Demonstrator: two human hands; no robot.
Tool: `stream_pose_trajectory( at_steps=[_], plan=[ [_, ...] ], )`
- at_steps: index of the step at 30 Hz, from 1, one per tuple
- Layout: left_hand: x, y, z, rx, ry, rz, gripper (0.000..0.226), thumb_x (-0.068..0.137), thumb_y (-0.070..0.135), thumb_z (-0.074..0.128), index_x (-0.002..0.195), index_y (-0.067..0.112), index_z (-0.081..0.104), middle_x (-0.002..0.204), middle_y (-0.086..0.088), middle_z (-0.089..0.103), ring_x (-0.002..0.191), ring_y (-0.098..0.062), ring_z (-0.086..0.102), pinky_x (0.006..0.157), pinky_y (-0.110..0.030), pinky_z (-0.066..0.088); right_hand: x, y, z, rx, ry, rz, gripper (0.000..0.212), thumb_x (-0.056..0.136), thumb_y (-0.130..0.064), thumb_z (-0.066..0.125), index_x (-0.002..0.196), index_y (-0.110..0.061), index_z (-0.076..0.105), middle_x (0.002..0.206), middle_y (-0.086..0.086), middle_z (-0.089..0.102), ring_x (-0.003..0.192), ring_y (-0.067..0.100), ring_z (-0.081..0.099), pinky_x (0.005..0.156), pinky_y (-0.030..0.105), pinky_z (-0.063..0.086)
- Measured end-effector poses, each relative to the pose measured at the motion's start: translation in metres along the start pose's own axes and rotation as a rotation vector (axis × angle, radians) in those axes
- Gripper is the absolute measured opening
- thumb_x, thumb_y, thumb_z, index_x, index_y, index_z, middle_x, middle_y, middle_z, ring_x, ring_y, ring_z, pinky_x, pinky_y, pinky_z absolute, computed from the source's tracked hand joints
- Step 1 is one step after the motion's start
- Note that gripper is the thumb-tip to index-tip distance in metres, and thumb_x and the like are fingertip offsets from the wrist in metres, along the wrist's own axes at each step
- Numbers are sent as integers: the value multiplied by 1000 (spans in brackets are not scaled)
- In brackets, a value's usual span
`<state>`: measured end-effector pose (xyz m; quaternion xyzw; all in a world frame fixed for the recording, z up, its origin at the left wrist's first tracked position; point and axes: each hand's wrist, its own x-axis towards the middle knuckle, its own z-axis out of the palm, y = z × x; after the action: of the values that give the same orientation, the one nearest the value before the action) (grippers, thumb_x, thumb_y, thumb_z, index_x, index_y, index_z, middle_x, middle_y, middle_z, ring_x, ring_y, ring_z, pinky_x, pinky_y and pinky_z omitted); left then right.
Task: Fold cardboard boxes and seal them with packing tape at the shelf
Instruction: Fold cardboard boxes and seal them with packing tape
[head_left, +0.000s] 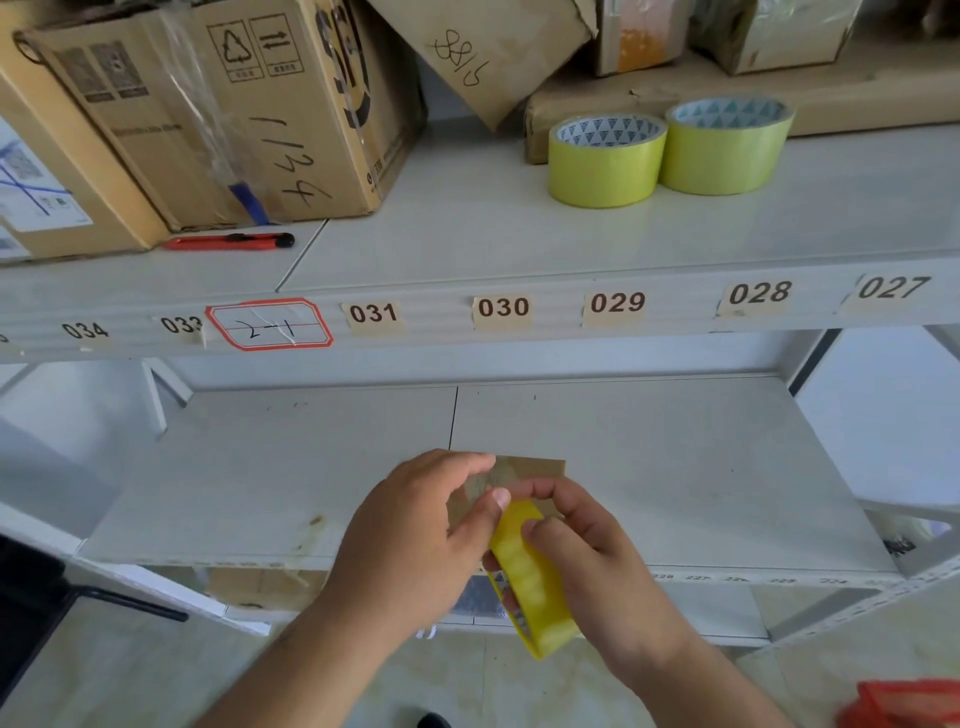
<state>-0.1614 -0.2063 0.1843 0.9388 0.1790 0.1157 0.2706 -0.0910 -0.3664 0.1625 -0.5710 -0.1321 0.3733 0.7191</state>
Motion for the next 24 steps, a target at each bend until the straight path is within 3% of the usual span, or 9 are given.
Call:
stream_pose_trajectory(
  at_steps=[5, 8, 11, 15, 21, 24],
  plan=[
    [7, 2, 0, -473, 46, -210, 19, 95, 14, 72, 105, 30, 74, 91, 19, 74, 83, -2, 69, 74, -8, 48, 0, 1, -1, -7, 15, 22, 35, 81, -23, 55, 114, -19, 66, 93, 22, 76, 86, 33, 76, 63, 35, 58],
    [10, 7, -1, -728, 41, -294, 19, 95, 0, 67, 100, 17, 74, 85, -1, 77, 82, -16, 75, 75, -17, 56, 0, 3, -2, -6, 2, 36, 39, 80, -22, 55, 118, -18, 64, 95, 22, 76, 85, 31, 76, 63, 34, 58],
    [9, 11, 0, -905, 25, -315, 16, 95, -3, 65, 100, 10, 72, 82, -7, 75, 84, -27, 77, 79, -28, 61, 0, 1, -2, 9, -15, 44, 44, 79, -20, 55, 121, -23, 67, 97, 20, 76, 82, 27, 75, 63, 32, 58],
    [7, 5, 2, -816, 64, -276, 17, 94, 0, 67, 97, 16, 74, 80, -7, 75, 80, -24, 75, 84, -41, 61, 0, -2, -4, 32, -30, 63, 34, 76, -21, 56, 106, -20, 72, 88, 18, 75, 73, 24, 73, 59, 31, 57],
    [2, 1, -1, -310, 132, -115, 20, 96, 24, 70, 98, 44, 67, 92, 25, 74, 85, -1, 71, 79, -23, 56, -2, -4, -5, 64, -19, 57, 35, 75, -20, 56, 106, -18, 72, 83, 17, 73, 70, 25, 72, 55, 31, 56],
    [-2, 0, -3, -125, 293, -34, 17, 97, 31, 68, 109, 43, 65, 94, 22, 68, 82, -1, 69, 74, -29, 58, -2, -4, -4, 41, -18, 56, 39, 74, -20, 55, 110, -15, 69, 79, 13, 73, 67, 22, 70, 53, 28, 54]
  ],
)
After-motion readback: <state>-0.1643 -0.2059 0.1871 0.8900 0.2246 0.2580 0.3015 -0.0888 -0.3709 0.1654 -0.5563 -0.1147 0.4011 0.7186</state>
